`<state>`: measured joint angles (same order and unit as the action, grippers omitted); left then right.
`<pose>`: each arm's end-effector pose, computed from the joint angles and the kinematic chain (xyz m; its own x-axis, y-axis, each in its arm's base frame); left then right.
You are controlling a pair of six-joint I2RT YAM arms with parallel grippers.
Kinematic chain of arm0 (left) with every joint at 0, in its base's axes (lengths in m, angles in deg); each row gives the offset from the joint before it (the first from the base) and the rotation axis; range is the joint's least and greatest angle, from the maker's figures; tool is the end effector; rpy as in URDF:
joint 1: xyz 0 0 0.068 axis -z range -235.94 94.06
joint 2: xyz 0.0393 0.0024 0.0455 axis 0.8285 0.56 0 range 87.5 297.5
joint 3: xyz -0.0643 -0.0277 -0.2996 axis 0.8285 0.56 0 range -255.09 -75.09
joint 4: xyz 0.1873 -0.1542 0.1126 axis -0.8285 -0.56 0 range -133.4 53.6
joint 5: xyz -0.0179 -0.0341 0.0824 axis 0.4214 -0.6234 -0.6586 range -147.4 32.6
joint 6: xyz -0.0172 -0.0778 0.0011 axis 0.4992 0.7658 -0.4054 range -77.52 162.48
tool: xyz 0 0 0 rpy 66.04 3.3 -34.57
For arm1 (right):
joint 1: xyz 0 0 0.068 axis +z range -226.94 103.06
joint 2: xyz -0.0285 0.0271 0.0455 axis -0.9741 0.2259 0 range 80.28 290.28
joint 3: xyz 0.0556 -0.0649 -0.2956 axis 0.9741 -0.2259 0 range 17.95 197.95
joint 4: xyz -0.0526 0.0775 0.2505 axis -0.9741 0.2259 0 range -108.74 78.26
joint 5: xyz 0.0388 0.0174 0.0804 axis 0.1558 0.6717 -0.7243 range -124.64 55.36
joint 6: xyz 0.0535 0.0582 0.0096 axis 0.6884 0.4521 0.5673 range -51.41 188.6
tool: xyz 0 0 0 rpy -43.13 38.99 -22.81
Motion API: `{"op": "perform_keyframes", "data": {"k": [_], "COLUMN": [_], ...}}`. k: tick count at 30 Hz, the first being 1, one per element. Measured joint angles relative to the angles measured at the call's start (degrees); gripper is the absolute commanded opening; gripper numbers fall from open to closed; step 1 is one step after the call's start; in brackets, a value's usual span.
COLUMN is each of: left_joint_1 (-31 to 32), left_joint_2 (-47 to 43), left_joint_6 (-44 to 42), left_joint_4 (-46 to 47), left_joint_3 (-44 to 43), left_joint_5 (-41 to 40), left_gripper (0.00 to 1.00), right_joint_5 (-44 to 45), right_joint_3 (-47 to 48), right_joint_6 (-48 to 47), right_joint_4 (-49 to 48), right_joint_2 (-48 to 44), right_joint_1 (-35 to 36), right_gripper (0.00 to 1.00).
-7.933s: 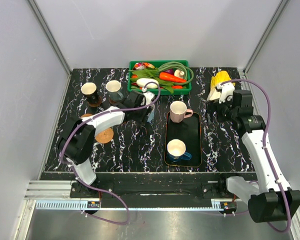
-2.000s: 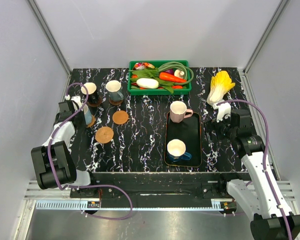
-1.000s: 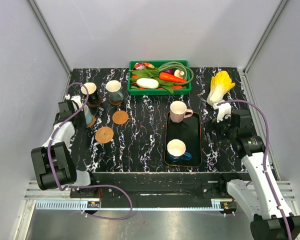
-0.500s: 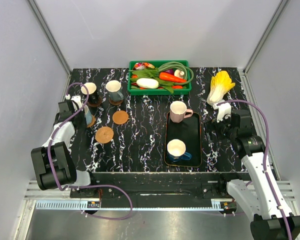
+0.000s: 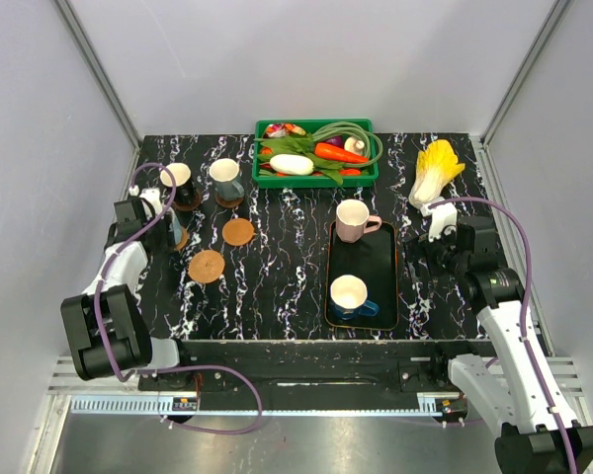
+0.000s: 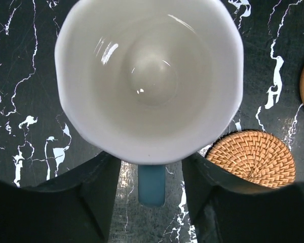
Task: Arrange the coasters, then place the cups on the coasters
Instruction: Place the cup on the coaster, then pick up the cup from the tray.
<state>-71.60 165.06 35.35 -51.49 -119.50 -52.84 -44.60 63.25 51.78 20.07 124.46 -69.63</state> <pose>0.2841 0.0739 0.2129 -0.7398 -0.0788 -0.6682 -0.1272 0.9916 0.0239 0.1643 0.0330 0.3009 -0.5049 -0.3521 -0.7881 -0.4255 0.8959 -0.1277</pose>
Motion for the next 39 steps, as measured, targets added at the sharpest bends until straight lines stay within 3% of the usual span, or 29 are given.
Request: {"op": "perform_keyframes", "data": {"k": [14,39], "left_joint_1": [0.0,-1.1], "left_joint_2": [-4.8,-22.8], "left_joint_6": [-3.0,-3.7], "left_joint_4": [-3.3,-10.2], "left_joint_3": [0.0,2.0], "left_joint_5": [2.2,4.0], "left_gripper": [0.98,0.99], "right_joint_5": [0.0,-1.2], "right_joint_3": [0.0,0.8], "right_joint_6": [-0.1,-0.2], "right_joint_4": [0.0,0.1], "right_joint_2": [0.0,1.5], "right_joint_1": [0.0,0.0], "right_gripper": [1.0,1.0]}}
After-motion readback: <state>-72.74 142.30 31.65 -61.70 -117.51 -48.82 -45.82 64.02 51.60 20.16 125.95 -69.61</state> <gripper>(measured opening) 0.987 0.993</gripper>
